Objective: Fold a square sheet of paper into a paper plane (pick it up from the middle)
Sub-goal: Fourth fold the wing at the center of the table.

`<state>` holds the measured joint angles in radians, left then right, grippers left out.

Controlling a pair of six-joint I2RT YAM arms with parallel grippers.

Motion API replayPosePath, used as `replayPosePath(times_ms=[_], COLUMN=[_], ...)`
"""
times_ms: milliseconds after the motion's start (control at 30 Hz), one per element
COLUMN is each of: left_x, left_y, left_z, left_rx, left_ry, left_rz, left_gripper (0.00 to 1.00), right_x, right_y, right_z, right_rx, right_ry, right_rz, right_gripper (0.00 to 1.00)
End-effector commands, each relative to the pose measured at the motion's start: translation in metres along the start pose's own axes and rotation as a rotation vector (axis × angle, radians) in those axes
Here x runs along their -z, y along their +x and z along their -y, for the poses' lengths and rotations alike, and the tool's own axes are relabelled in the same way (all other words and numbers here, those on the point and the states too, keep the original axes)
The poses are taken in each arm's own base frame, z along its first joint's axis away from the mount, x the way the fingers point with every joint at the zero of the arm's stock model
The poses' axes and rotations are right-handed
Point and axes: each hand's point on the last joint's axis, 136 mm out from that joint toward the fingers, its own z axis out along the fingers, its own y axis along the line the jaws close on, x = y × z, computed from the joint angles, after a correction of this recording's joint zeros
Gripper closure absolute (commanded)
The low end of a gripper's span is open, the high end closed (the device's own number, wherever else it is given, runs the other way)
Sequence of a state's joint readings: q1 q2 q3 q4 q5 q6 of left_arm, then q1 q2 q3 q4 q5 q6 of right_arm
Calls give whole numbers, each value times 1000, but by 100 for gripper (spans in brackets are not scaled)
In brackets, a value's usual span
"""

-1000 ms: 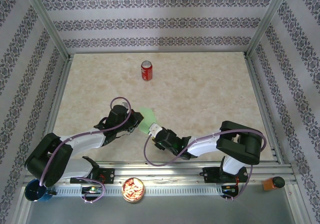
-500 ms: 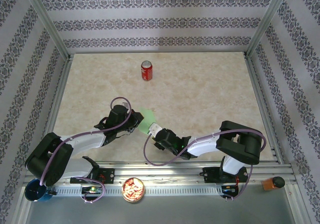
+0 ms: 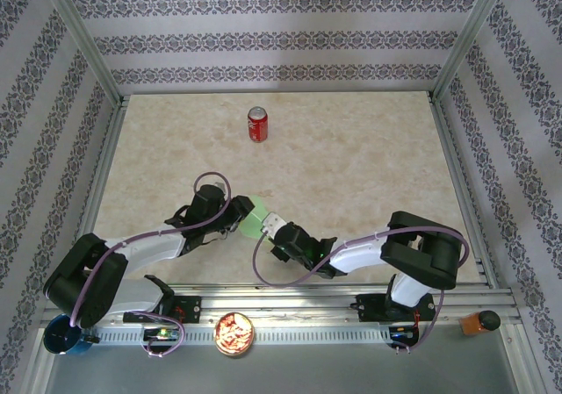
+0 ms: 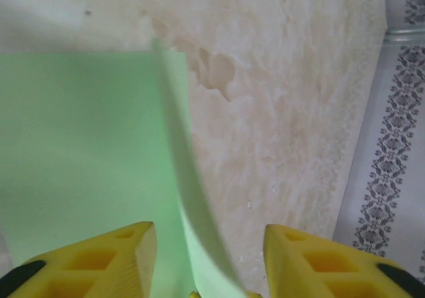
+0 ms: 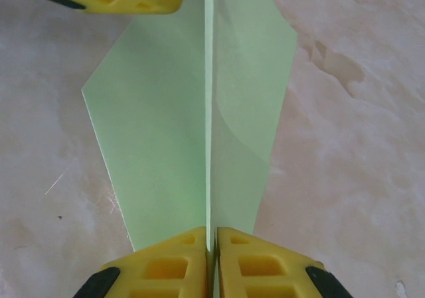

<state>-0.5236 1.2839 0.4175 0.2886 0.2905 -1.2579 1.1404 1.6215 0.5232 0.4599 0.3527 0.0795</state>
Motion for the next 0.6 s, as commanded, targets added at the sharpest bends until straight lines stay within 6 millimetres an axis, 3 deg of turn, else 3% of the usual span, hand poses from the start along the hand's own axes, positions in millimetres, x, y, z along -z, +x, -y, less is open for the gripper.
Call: replayPosePath(times_ms=[0,267,367,433,567], left_x=[3,-11,-14,-13,-11], left_y=[-4,-6,-6,-5,-6], left_z=[7,10,8,6,6], left_rx=[-36,-46,-42,-34,-25], left_ry=[-3,-4,-8,-6,0], left_rz=[-27,-103,-121,-122,-110], left_gripper=[50,51,58,71,86], right_x=[5,4,5,9,16], right_y=[-4,-3,-3,-4,-1], right_z=[3,1,1,-2,-3], right_rx=[-23,-4,-7,-6,-18], right_ry=[-16,-34,-37,-60,-82], right_rz=[26,21,22,18,3], right_gripper=[87,87,86,84,80])
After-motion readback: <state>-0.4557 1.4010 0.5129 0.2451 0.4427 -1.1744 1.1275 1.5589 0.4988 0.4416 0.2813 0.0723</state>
